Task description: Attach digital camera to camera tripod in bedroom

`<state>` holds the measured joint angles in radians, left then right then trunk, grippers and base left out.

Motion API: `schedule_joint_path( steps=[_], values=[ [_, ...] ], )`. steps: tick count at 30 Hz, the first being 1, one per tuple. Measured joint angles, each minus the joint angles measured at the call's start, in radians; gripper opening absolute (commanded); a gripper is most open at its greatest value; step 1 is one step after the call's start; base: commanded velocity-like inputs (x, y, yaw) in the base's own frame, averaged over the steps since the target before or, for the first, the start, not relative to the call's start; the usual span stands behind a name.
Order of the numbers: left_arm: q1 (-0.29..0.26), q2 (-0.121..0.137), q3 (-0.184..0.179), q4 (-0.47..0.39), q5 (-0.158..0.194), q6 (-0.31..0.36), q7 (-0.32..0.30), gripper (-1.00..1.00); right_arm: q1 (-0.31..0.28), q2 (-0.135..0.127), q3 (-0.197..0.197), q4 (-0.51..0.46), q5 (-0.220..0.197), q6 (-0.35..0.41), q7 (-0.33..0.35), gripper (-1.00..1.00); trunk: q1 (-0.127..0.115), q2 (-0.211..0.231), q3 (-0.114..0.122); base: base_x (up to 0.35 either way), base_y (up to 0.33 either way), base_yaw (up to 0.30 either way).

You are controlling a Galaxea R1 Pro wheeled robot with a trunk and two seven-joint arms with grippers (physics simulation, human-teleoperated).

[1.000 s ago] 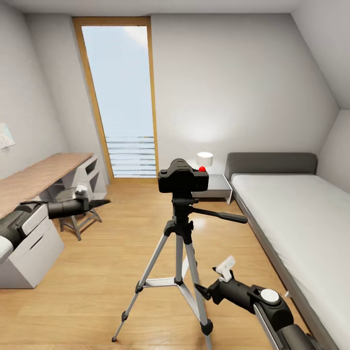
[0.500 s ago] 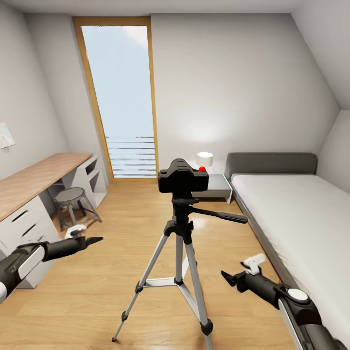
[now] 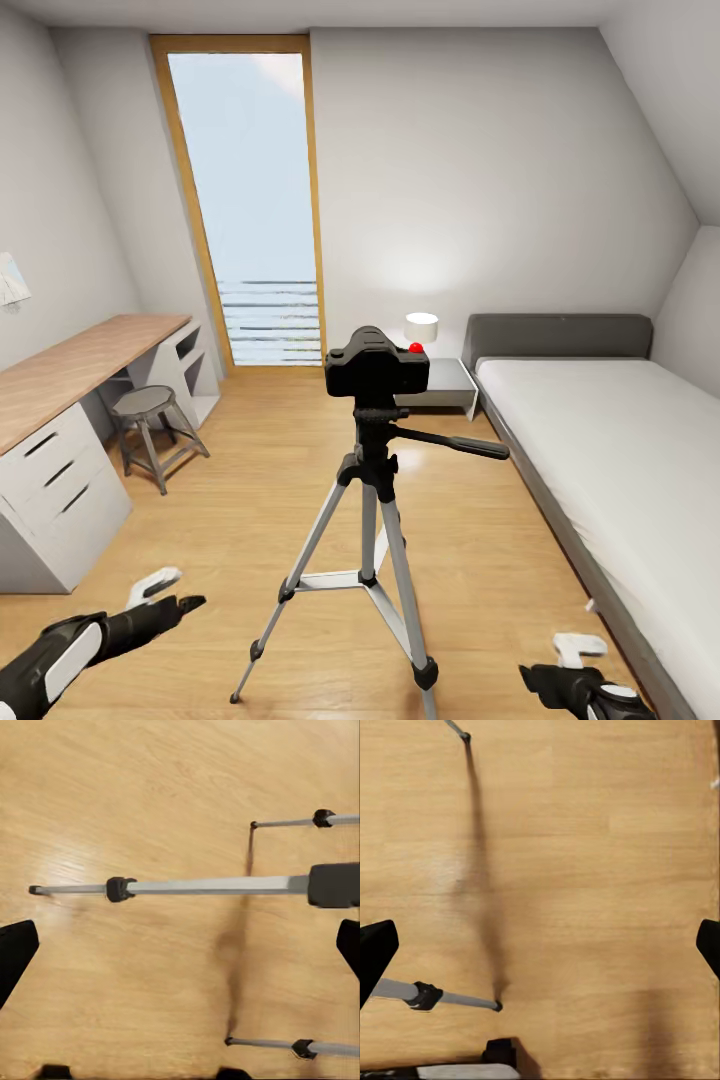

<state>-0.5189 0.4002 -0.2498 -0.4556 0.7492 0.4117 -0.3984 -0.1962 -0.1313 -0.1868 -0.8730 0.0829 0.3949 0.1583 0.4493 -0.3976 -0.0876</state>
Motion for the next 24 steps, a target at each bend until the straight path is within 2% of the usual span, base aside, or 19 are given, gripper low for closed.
schedule_joint_path(
  steps=[3,6,8,9,10,14,15,16,17,18,19,20,24],
  values=[
    [0.054,-0.027,0.014,0.050,0.003,-0.012,0.070,1.00,-0.003,0.000,0.001,0.141,0.000,-0.052,-0.059,1.00,0.000,0.000,0.000,0.000,0.000,0.000],
    [0.096,-0.048,0.020,0.130,0.005,-0.017,0.112,1.00,-0.005,0.002,0.003,0.280,0.001,-0.083,-0.088,1.00,0.000,0.000,0.000,0.000,0.000,0.000],
    [0.115,-0.070,0.023,0.205,0.002,-0.020,0.130,1.00,-0.006,0.004,0.006,0.371,0.001,-0.095,-0.099,1.00,0.000,0.000,0.000,0.000,0.000,0.000],
    [0.130,-0.108,0.028,0.310,-0.003,-0.027,0.160,1.00,-0.006,0.007,0.012,0.475,0.002,-0.105,-0.108,1.00,0.000,0.000,0.000,0.000,0.000,0.000],
    [0.136,-0.110,0.027,0.328,-0.004,-0.028,0.161,1.00,-0.007,0.008,0.014,0.515,0.002,-0.108,-0.110,1.00,0.000,0.000,0.000,0.000,0.000,0.000],
    [0.193,-0.146,0.030,0.407,0.001,-0.041,0.240,1.00,-0.006,0.011,0.016,0.576,0.002,-0.113,-0.114,1.00,0.000,0.000,0.000,0.000,0.000,0.000],
    [0.239,-0.184,0.040,0.438,0.020,-0.052,0.298,1.00,-0.006,0.012,0.016,0.612,0.001,-0.116,-0.117,1.00,0.000,0.000,0.000,0.000,0.000,0.000],
    [0.288,-0.204,0.035,0.444,0.020,-0.056,0.310,1.00,-0.006,0.013,0.014,0.618,-0.001,-0.117,-0.117,1.00,0.000,0.000,0.000,0.000,0.000,0.000],
    [0.290,-0.221,0.038,0.447,0.023,-0.058,0.318,1.00,-0.006,0.013,0.013,0.623,-0.002,-0.117,-0.117,1.00,0.000,0.000,0.000,0.000,0.000,0.000],
    [0.290,-0.222,0.038,0.447,0.023,-0.059,0.318,1.00,-0.006,0.013,0.013,0.623,-0.002,-0.117,-0.117,1.00,0.000,0.000,0.000,0.000,0.000,0.000],
    [0.333,-0.276,0.035,0.456,0.026,-0.065,0.342,1.00,0.013,0.018,0.011,0.673,-0.005,-0.118,-0.118,1.00,0.000,0.000,0.000,0.000,0.000,0.000],
    [0.346,-0.331,0.038,0.457,0.029,-0.066,0.344,1.00,0.017,0.020,0.011,0.695,-0.006,-0.118,-0.118,1.00,0.000,0.000,0.000,0.000,0.000,0.000],
    [0.355,-0.339,0.036,0.459,0.030,-0.067,0.350,1.00,0.027,0.026,0.010,0.757,-0.007,-0.118,-0.118,1.00,0.000,0.000,0.000,0.000,0.000,0.000]
  ],
)
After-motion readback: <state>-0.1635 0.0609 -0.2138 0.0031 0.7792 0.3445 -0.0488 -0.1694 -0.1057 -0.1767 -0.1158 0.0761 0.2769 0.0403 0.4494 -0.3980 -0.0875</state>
